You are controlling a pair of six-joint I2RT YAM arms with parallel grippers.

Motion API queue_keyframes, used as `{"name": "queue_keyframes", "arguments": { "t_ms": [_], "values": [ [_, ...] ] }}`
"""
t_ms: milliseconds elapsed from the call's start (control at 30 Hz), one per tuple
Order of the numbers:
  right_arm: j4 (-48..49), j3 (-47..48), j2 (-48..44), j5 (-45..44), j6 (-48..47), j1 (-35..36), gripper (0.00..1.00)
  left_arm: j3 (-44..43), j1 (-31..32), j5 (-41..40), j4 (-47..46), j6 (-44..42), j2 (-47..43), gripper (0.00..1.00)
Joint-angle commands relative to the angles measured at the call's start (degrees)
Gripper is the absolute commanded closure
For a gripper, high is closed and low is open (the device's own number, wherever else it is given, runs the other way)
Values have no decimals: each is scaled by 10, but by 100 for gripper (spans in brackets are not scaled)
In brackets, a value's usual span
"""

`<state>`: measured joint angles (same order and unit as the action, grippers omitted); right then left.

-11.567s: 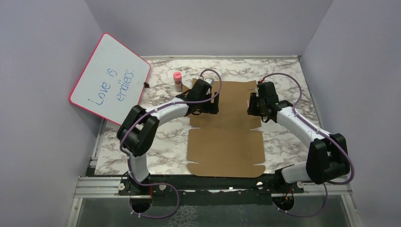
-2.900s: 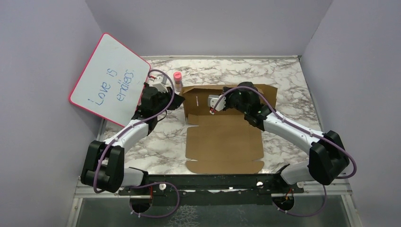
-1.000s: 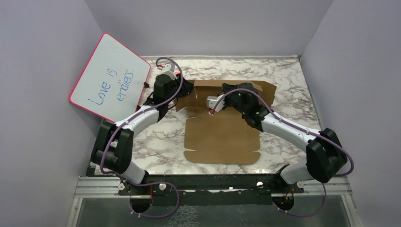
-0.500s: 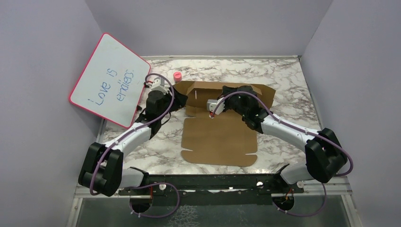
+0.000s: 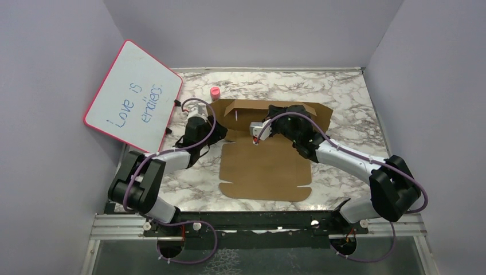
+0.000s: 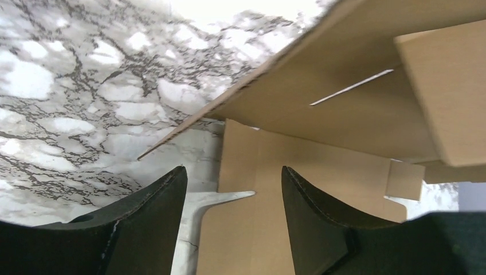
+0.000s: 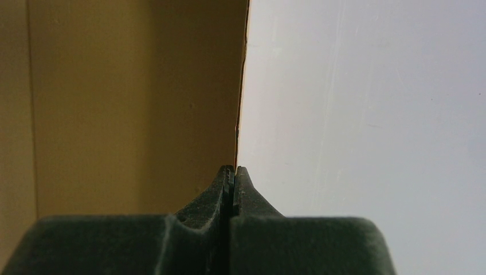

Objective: Fold the paper box

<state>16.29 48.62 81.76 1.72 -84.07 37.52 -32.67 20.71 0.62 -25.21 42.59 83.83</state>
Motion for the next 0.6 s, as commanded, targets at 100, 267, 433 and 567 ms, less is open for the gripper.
{"name": "queue_keyframes", "arguments": {
  "t_ms": [100, 267, 433, 567],
  "values": [
    [8, -11, -6, -3, 0, 6, 99, -18, 3, -7, -68, 16, 81, 38],
    [9, -11, -1, -4, 0, 7, 99, -37, 13, 36, -87, 20, 123, 50],
    [8, -9, -5, -6, -1, 7, 99, -39, 44, 26, -97, -9, 97, 70],
    [8, -11, -6, -7, -2, 8, 99, -40, 71, -1, -97, -42, 76, 74]
  ]
}}
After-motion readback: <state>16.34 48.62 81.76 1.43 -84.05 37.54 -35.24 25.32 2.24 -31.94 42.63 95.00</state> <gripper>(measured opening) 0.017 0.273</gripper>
